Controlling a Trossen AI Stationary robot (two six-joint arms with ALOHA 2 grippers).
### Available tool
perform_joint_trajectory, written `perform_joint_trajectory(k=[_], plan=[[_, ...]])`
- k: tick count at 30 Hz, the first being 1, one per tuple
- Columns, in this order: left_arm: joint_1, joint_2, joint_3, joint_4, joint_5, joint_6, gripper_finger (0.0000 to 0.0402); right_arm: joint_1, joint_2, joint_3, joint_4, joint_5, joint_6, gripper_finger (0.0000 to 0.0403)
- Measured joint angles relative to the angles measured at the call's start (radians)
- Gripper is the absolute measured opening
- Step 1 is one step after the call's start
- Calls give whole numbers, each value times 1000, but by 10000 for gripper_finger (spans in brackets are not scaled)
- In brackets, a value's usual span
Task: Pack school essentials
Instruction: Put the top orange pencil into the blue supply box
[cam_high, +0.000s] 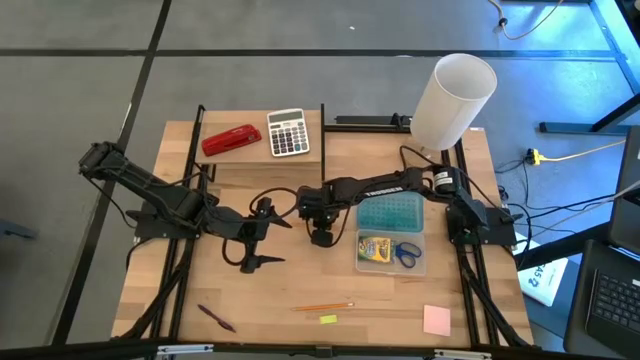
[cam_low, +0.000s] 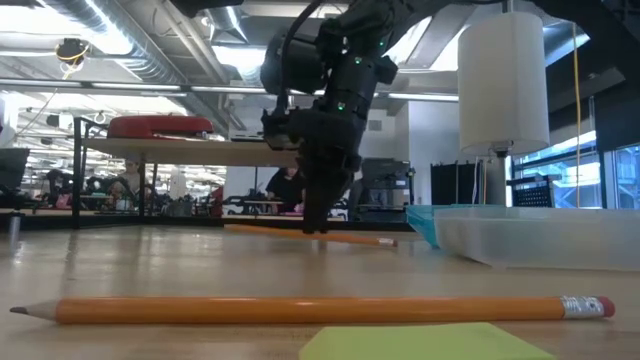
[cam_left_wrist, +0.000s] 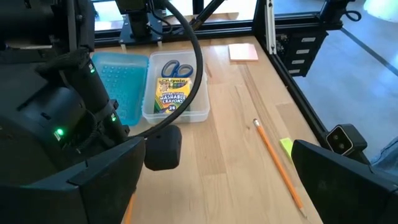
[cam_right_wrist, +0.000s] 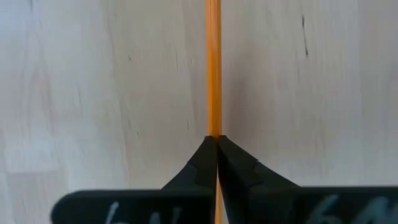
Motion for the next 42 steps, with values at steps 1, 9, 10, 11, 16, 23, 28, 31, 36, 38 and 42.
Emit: perform_joint_trajectory(k=[1, 9, 10, 11, 16, 23, 28, 31, 36, 38, 42], plan=[[0, 0, 0, 0, 0, 0, 399, 0, 1, 0, -1, 0, -1, 11], [0, 0, 0, 0, 0, 0, 399, 0, 9, 0, 5, 0, -5, 12], [0, 0, 0, 0, 0, 0, 399, 0, 9, 0, 4, 0, -5, 13], [0, 0, 0, 0, 0, 0, 399, 0, 9, 0, 5, 0, -5, 14], [0, 0, 0, 0, 0, 0, 399, 0, 9, 1, 6, 0, -5, 30], [0, 0, 0, 0, 0, 0, 399, 0, 9, 1, -1, 1, -23, 90], [0, 0, 0, 0, 0, 0, 399, 0, 9, 1, -12, 1, -46, 131], [0, 0, 0, 0, 0, 0, 399, 0, 9, 1, -12, 1, -72, 142], [0, 0, 0, 0, 0, 0, 399, 1, 12, 1, -10, 0, -80, 138], [0, 0, 0, 0, 0, 0, 399, 2, 15, 1, -10, 0, -80, 135], [0, 0, 0, -2, 0, 0, 399, 2, 29, 3, -2, 1, -80, 133]])
